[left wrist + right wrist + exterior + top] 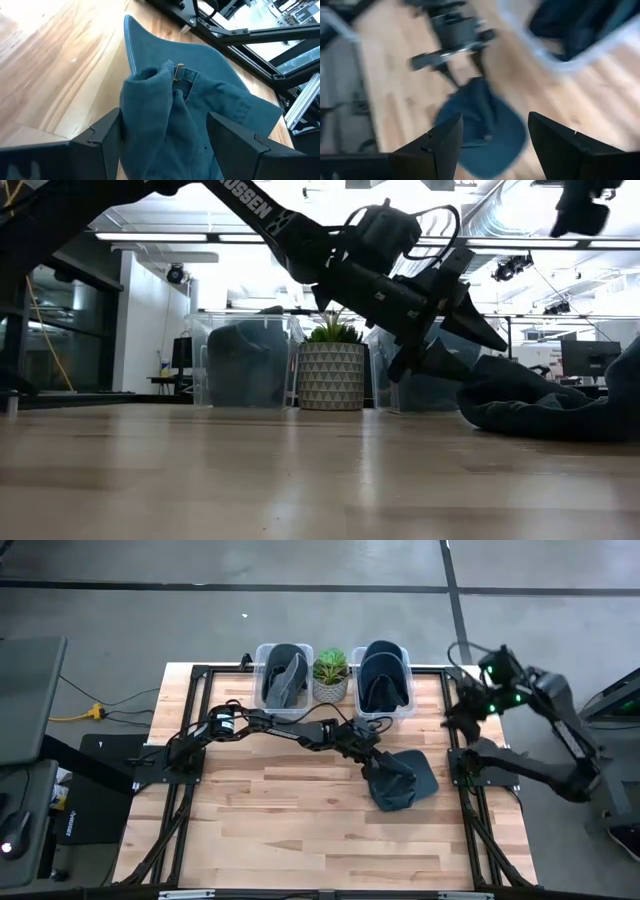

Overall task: Pick & Place hat
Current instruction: Put the blue cap into the right transparent bin

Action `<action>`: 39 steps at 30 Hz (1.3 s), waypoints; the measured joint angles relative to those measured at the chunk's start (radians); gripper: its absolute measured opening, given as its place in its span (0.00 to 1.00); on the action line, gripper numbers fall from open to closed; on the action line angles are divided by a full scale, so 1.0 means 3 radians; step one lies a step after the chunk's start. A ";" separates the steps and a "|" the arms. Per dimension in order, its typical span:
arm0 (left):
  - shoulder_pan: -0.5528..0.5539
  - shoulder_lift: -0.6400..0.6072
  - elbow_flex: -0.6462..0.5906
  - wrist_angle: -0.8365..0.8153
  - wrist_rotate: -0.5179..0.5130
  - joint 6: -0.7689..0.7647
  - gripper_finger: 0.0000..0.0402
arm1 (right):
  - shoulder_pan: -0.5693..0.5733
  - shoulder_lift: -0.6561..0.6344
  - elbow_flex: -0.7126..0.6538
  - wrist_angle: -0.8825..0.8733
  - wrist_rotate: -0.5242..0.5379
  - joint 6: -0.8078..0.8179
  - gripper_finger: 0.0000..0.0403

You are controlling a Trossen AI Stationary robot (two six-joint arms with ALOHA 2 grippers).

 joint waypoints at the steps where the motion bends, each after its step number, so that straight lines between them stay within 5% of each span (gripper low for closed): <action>1: -0.0001 0.0000 0.0000 -0.0008 -0.0001 -0.0001 0.58 | 0.0000 -0.0111 -0.0145 0.0040 -0.0161 -0.0025 0.55; 4: -0.0001 0.0000 0.0000 -0.0011 -0.0001 -0.0002 0.58 | 0.0000 -0.0422 -0.0483 0.0138 -0.0546 -0.0155 0.55; 12: -0.0001 0.0000 0.0000 -0.0022 0.0013 -0.0032 0.58 | 0.0000 -0.1130 -0.1008 0.0133 -0.0743 -0.0501 0.55; 21: -0.0003 0.0000 0.0000 -0.0033 0.0082 -0.0115 0.58 | 0.0000 -0.1624 -0.1052 0.0074 -0.0929 -0.0630 0.55; 27: -0.0001 0.0000 0.0000 -0.0033 0.0081 -0.0113 0.58 | -0.0018 -0.1618 -0.1052 0.0183 -0.1006 -0.0659 0.55; 39: -0.0001 0.0000 0.0000 -0.0033 0.0076 -0.0096 0.58 | 0.0192 -0.1103 -0.1065 0.1841 -0.1257 -0.0026 0.55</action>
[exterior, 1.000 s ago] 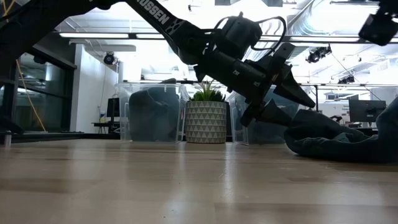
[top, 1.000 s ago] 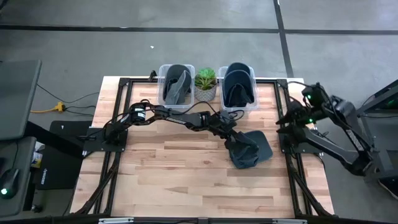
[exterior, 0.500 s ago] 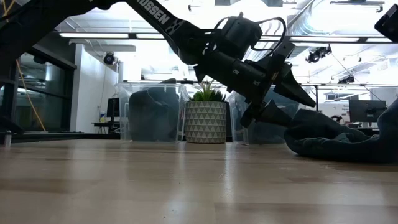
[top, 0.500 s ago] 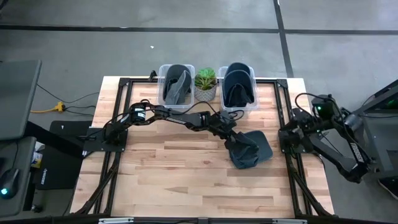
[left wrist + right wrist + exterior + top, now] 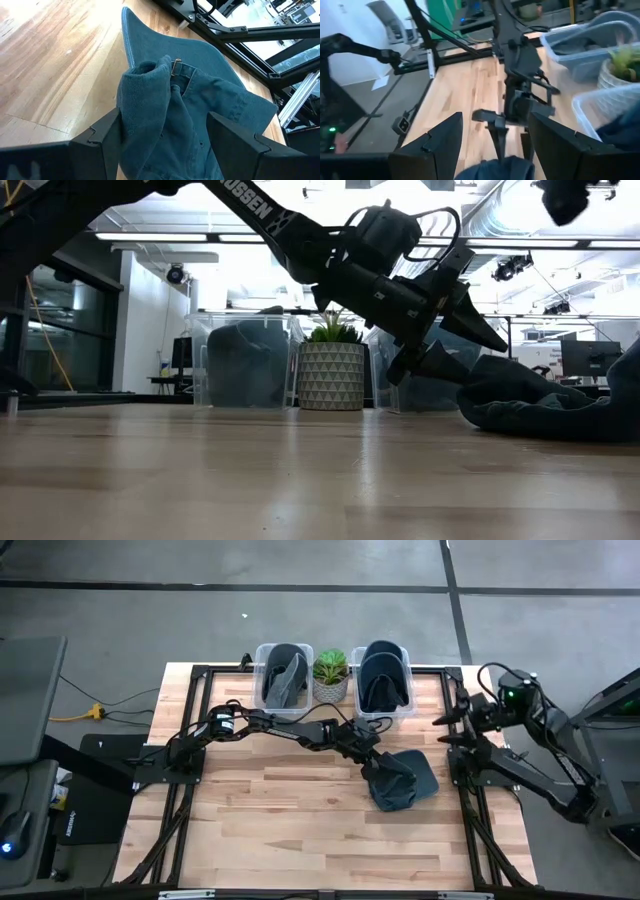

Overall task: Pick & Place hat
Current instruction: Put the blue cap into the right transparent bin

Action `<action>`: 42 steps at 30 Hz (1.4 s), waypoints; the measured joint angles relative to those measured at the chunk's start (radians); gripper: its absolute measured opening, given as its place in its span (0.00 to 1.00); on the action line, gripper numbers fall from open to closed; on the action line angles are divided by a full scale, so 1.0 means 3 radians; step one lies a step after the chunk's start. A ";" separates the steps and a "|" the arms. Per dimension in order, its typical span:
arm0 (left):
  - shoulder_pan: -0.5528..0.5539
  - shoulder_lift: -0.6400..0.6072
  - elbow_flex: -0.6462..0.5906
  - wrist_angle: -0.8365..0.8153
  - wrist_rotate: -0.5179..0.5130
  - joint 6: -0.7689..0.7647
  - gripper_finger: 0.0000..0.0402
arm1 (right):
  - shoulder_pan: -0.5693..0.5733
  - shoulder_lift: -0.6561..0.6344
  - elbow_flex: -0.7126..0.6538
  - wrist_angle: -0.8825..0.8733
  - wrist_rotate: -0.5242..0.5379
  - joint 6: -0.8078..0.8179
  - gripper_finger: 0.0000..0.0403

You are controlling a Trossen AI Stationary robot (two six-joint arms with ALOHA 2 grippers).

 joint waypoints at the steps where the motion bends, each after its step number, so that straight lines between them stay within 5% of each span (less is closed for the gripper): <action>1: 0.0000 0.0000 0.0000 0.0000 0.0000 0.0000 0.58 | 0.0079 0.0056 0.0000 0.0079 0.0029 0.0047 0.55; 7: 0.0000 0.0000 0.0000 0.0000 -0.0001 0.0005 0.58 | 0.0858 0.0419 0.0000 0.0775 0.0323 0.0408 0.55; 15: 0.0000 0.0000 0.0000 0.0000 -0.0003 0.0005 0.58 | 0.2352 0.1005 0.0000 0.1203 0.1350 0.0490 0.55; 26: 0.0001 0.0000 0.0000 -0.0003 0.0266 0.0003 0.58 | 0.3957 0.1490 0.0001 0.0736 0.2788 0.0999 0.55; 35: 0.0001 0.0000 0.0000 -0.0068 0.0416 0.0034 0.58 | 0.5080 0.2007 0.0001 0.0025 0.3250 0.1896 0.55; 42: 0.0001 0.0000 0.0000 -0.0077 0.0415 0.0036 0.58 | 0.5395 0.2572 0.0001 -0.0142 0.3643 0.1888 0.55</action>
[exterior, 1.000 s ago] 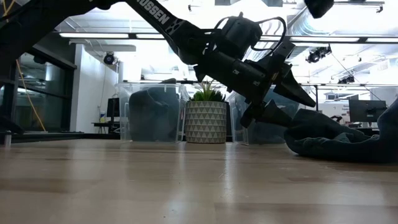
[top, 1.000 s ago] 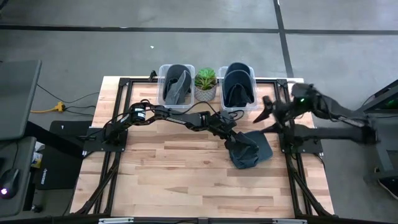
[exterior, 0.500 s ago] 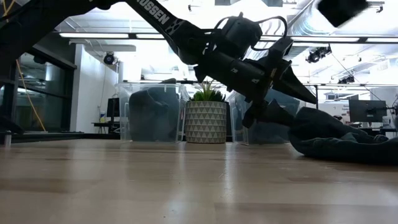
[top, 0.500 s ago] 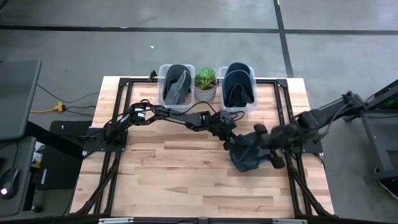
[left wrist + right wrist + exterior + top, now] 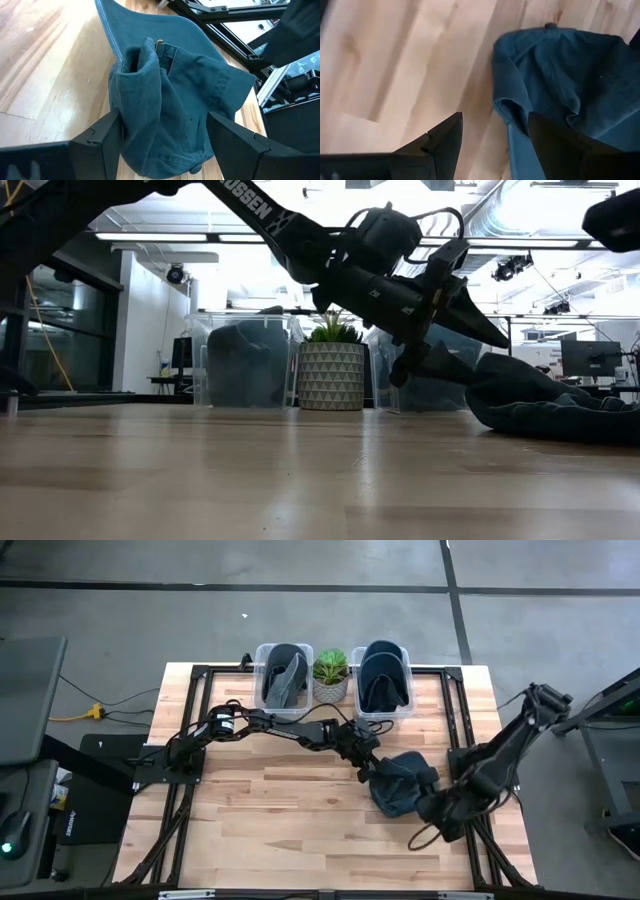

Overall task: Pick & Place hat
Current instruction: Put the blue cap into the right transparent bin

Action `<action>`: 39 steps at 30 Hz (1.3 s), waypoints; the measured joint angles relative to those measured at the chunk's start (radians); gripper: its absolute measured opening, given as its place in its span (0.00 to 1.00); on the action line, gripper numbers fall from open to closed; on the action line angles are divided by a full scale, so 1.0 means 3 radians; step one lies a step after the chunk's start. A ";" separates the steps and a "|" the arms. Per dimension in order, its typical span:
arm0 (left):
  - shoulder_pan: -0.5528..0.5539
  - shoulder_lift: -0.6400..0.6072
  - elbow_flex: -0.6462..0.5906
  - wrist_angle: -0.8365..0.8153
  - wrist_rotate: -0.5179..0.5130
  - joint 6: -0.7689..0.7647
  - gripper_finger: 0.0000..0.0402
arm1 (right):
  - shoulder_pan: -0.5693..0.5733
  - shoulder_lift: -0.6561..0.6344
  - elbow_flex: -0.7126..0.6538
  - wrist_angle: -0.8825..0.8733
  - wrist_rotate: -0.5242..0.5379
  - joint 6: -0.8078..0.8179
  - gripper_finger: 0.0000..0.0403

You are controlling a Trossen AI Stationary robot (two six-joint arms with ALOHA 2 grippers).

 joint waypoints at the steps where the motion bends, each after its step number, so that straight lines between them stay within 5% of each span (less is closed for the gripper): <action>1: 0.0000 0.0000 0.0000 0.0001 -0.0001 0.0001 0.58 | 0.0015 0.0078 0.0000 0.0001 0.0045 0.0001 0.55; 10: 0.0000 0.0000 0.0000 0.0001 -0.0001 0.0003 0.58 | 0.0039 0.0646 0.0000 -0.0142 0.0588 0.0011 0.55; 29: 0.0000 0.0000 0.0000 0.0000 0.0001 0.0004 0.58 | 0.0032 0.1124 0.0001 -0.0328 0.0575 0.0140 0.53; 34: 0.0000 0.0000 0.0000 0.0000 0.0003 0.0004 0.58 | -0.0023 0.1181 0.0001 -0.0321 0.0641 0.0178 0.41; 39: 0.0000 0.0000 0.0000 0.0000 0.0064 -0.0007 0.58 | -0.0118 0.1189 0.0001 -0.0350 0.0602 0.0174 0.16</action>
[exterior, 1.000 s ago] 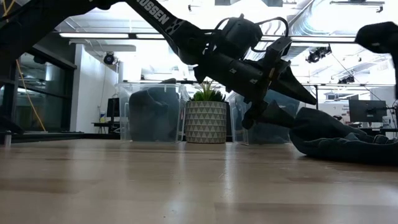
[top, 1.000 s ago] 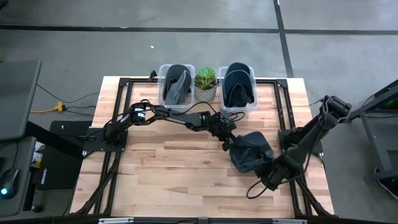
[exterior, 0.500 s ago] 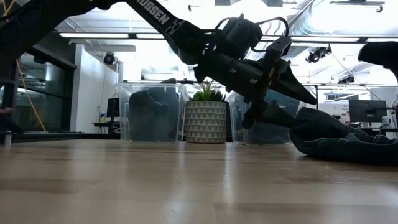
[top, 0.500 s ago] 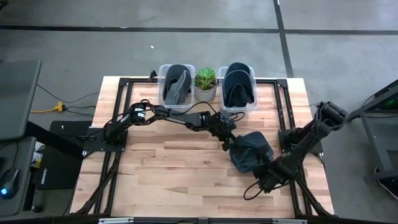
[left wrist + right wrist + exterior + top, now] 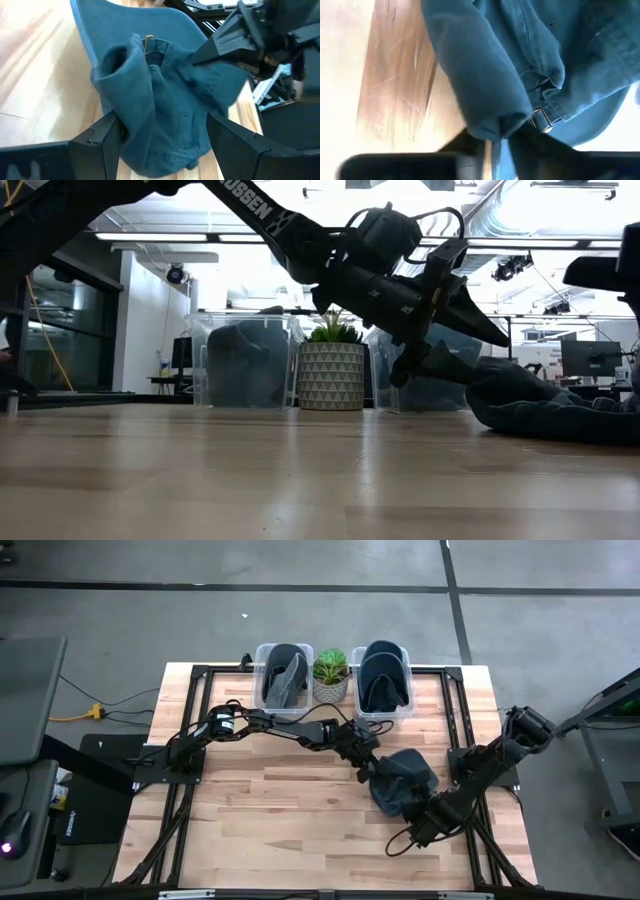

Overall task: Pick & Place hat
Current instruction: Put the blue cap into the right transparent bin

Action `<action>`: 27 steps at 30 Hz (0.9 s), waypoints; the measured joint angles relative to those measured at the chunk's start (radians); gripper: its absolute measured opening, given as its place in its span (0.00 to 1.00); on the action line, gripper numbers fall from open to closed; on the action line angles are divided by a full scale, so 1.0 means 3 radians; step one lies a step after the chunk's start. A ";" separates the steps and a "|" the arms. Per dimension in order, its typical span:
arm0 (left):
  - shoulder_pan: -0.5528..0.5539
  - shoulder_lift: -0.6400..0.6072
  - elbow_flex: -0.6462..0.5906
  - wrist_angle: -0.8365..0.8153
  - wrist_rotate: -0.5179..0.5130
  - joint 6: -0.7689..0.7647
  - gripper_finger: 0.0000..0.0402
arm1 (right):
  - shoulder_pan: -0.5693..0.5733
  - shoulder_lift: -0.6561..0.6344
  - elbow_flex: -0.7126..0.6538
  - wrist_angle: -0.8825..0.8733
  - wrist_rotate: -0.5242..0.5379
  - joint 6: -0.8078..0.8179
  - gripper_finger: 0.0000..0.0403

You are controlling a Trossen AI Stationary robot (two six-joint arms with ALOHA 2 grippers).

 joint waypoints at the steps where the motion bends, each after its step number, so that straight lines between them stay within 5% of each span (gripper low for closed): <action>1: 0.0000 0.0000 0.0000 0.0000 0.0037 -0.0007 0.58 | -0.0016 0.0000 0.0000 -0.0002 -0.0036 -0.0009 0.10; 8: 0.0014 0.0000 0.0000 0.0000 0.0216 -0.0019 0.58 | -0.0140 0.0000 0.0012 -0.0083 -0.0308 -0.0040 0.04; 27: 0.0336 0.0000 -0.0002 0.0119 0.1112 -0.0558 0.58 | -0.0145 0.0000 0.1002 -0.1392 0.0215 -0.0795 0.04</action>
